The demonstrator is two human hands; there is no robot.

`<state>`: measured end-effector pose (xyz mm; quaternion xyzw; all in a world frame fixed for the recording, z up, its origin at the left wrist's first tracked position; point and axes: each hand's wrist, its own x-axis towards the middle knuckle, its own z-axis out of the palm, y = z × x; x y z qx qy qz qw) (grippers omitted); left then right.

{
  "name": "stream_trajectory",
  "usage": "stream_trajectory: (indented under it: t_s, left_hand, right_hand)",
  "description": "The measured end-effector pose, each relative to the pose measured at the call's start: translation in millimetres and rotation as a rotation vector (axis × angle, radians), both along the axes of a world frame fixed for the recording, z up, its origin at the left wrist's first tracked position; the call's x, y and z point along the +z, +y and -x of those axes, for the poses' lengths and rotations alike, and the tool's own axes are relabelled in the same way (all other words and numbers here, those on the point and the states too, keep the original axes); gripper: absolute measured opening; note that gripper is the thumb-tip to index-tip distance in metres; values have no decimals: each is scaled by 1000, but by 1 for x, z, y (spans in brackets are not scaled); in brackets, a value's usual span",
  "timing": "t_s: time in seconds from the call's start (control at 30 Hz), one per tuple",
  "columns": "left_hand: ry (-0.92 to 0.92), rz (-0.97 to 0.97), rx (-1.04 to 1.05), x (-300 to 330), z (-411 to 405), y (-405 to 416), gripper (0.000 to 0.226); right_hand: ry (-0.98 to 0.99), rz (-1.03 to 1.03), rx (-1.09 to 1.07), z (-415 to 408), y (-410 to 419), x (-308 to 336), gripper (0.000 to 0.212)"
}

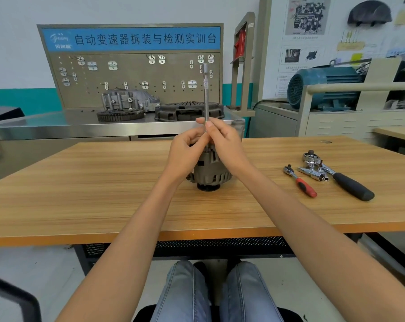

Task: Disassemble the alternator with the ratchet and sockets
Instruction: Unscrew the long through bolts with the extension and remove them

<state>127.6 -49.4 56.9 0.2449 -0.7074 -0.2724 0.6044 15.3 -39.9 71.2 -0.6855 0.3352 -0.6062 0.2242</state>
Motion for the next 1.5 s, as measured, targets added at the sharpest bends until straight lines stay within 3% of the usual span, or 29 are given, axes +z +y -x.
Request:
stream_trajectory:
  t_s: [0.23, 0.7, 0.9, 1.0, 1.4, 1.5]
  left_hand:
    - [-28, -4, 62, -2, 1, -2, 13]
    - [-20, 3, 41, -3, 0, -3, 15]
    - [-22, 17, 58, -3, 1, -3, 11]
    - [-8, -3, 47, -3, 1, -3, 12]
    - [0, -24, 27, -3, 0, -4, 16]
    - [6, -19, 15, -3, 0, -5, 17]
  right_hand:
    - [-78, 22, -57, -4, 1, -1, 9]
    - [-66, 0, -21, -4, 0, -1, 26]
    - [-102, -5, -25, -5, -2, -3, 6]
    - [-78, 43, -53, -3, -1, -3, 7]
    - [-81, -15, -33, -5, 2, 0, 31]
    - [-109, -18, -12, -5, 2, -1, 16]
